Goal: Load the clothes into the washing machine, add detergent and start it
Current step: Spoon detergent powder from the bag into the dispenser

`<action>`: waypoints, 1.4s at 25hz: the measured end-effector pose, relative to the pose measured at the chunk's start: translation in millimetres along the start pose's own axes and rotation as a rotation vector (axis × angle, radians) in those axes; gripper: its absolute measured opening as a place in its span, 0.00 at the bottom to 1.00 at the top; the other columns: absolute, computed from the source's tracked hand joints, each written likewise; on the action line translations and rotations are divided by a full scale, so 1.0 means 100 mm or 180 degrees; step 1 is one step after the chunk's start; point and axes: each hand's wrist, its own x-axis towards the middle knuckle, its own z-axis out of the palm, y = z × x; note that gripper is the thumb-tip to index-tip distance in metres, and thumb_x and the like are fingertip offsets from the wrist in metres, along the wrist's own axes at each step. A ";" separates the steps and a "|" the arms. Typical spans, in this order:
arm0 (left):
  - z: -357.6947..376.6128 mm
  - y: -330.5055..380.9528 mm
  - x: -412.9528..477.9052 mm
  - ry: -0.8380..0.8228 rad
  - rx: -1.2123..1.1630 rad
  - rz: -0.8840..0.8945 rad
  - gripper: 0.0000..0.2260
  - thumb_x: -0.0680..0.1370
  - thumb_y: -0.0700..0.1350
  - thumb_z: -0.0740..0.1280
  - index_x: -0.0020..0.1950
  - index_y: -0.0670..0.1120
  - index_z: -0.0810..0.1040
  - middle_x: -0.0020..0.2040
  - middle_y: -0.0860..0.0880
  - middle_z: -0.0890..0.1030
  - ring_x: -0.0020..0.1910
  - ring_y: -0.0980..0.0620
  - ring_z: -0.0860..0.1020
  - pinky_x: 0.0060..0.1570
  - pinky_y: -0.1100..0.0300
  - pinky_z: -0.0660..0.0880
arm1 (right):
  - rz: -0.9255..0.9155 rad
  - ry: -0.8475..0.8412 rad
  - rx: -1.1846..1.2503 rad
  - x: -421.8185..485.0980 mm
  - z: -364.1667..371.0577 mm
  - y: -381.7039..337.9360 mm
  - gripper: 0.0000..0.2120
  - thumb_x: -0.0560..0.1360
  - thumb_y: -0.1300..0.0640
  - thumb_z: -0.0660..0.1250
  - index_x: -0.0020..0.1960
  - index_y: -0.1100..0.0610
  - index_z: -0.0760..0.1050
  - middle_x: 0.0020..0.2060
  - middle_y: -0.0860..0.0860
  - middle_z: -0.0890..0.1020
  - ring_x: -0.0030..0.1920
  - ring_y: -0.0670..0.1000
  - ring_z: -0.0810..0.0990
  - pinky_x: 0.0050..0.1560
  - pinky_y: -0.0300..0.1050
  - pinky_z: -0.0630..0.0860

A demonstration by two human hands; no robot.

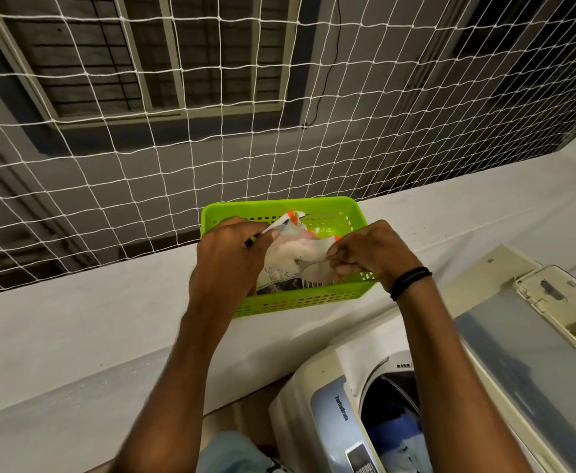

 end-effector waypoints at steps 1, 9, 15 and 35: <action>0.01 -0.01 0.00 -0.0028 0.0024 -0.0029 0.10 0.78 0.54 0.69 0.52 0.52 0.86 0.43 0.51 0.83 0.38 0.51 0.78 0.39 0.61 0.71 | -0.0006 0.0043 0.0141 -0.01 -0.04 0.01 0.13 0.70 0.73 0.60 0.34 0.66 0.82 0.29 0.60 0.81 0.33 0.60 0.82 0.38 0.48 0.84; -0.01 0.04 -0.01 -0.0118 -0.0030 -0.0199 0.09 0.78 0.54 0.69 0.52 0.52 0.86 0.44 0.51 0.82 0.39 0.52 0.78 0.41 0.60 0.72 | 0.0005 -0.0047 0.0975 -0.21 -0.24 0.07 0.14 0.74 0.77 0.59 0.40 0.67 0.81 0.36 0.59 0.83 0.35 0.53 0.85 0.32 0.35 0.79; -0.02 0.03 0.00 -0.0120 -0.0016 -0.0157 0.09 0.77 0.54 0.69 0.52 0.52 0.86 0.44 0.51 0.83 0.39 0.50 0.78 0.42 0.57 0.75 | 0.0091 -0.0230 0.1295 -0.26 -0.30 0.09 0.12 0.75 0.75 0.61 0.41 0.66 0.82 0.33 0.55 0.85 0.35 0.49 0.86 0.34 0.36 0.80; 0.17 0.89 -0.42 0.0221 -0.0716 0.0186 0.07 0.77 0.50 0.70 0.53 0.51 0.83 0.48 0.54 0.80 0.40 0.54 0.76 0.49 0.71 0.71 | 0.0144 0.0773 0.1777 -0.93 -0.97 0.87 0.11 0.74 0.77 0.61 0.45 0.70 0.82 0.36 0.61 0.84 0.36 0.54 0.85 0.37 0.40 0.82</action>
